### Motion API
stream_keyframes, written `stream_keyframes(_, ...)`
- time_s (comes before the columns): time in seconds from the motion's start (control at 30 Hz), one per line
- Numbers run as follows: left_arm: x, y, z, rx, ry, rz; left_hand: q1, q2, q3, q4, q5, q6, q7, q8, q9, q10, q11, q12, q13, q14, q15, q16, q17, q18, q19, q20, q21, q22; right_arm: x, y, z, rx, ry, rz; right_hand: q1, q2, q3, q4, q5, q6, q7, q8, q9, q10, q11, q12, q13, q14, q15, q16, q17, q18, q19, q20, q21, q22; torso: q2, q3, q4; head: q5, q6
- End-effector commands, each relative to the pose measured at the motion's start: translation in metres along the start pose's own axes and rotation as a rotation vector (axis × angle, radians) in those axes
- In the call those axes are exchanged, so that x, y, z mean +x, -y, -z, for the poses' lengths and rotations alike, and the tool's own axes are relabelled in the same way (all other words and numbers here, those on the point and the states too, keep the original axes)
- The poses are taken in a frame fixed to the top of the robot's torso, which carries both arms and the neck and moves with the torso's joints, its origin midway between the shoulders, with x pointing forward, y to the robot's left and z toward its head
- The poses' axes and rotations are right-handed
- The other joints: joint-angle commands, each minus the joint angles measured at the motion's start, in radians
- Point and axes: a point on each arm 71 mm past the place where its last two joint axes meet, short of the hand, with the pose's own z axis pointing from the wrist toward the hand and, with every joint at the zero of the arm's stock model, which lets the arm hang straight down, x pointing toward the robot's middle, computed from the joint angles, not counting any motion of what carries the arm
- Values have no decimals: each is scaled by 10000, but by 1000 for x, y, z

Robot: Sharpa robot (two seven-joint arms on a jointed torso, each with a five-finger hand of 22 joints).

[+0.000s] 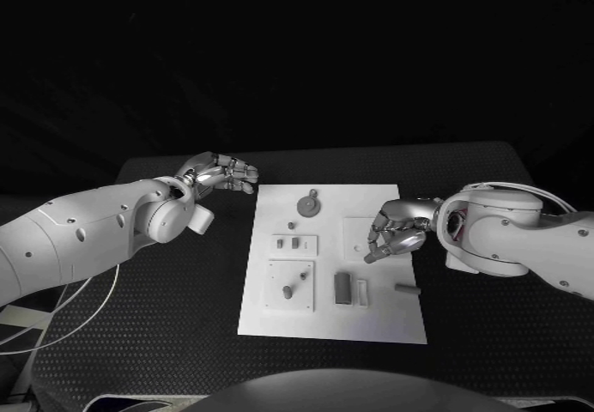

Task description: Assemble the parts on the task board

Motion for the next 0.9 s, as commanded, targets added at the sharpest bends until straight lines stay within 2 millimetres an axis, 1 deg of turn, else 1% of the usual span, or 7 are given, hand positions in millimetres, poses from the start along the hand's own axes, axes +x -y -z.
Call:
stream_keyframes(0.03,2,2,0,105,-144,86,3,1,-60,1,-19,-14,29,68,-13,-27,19,24,-11,79,25,-50,12,116,11,39,54,-11,5,5,3,-72,-665,2406,132,4,8,-52,64,-56,49,-40,10,24,54,46,9,-7,23,28,-16,504,-19,-13,50,142,9,-3,23,-67,17)
stream_keyframes(0.4,0,1,0,101,-116,78,3,1,-60,1,-19,-14,29,68,-13,-27,19,24,-11,79,25,-50,12,116,11,39,54,-11,7,16,8,945,-976,4499,132,4,8,-52,64,-56,49,-40,10,24,54,46,9,-7,23,28,-16,504,-19,-13,50,142,-3,15,-17,-113,23)
stream_keyframes(0.47,1,1,0,100,-125,80,3,2,-60,1,-19,-14,29,68,-13,-27,19,24,-11,80,25,-50,13,116,11,39,54,-11,8,17,9,1073,-1068,4727,170,7,4,-88,63,-39,46,-33,15,31,52,50,9,-9,22,25,-24,504,-21,-10,49,142,2,16,-5,-134,21)
stream_keyframes(0.5,0,1,0,99,-122,79,3,2,-60,1,-19,-14,29,68,-13,-27,19,24,-11,80,25,-50,13,116,11,39,54,-11,9,18,9,1089,-1183,4764,162,-64,-15,-101,68,-45,48,-37,13,25,55,46,7,-24,25,15,-46,501,-30,-6,45,142,3,16,-2,-157,23)
stream_keyframes(0.53,0,1,0,98,-111,77,3,3,-60,2,-19,-14,29,68,-13,-26,19,24,-11,80,24,-50,14,116,11,39,54,-11,10,18,9,1133,-1313,4751,104,-465,-117,-160,94,-85,64,-61,4,-11,73,20,-2,-102,42,-44,-169,483,-81,15,24,142,7,11,5,-173,23)
stream_keyframes(0.57,0,1,0,97,-105,75,2,4,-60,2,-19,-13,29,69,-13,-26,19,24,-11,80,25,-51,15,116,12,39,55,-11,11,19,9,1187,-1428,4780,79,-589,-52,-69,75,-117,101,-92,-10,-91,95,-62,-44,-187,80,-151,-234,485,-182,61,-68,105,6,9,7,-188,20)
stream_keyframes(0.9,-1,1,0,87,-89,72,-3,5,-62,4,-19,-13,29,70,-15,-24,19,25,-13,82,25,-57,23,115,12,40,55,-14,28,26,5,1580,-1907,5260,-7,-686,-86,52,60,-179,138,-152,-35,-167,151,-132,-87,-248,125,-228,-285,495,-268,153,-143,85,13,12,17,-278,8)
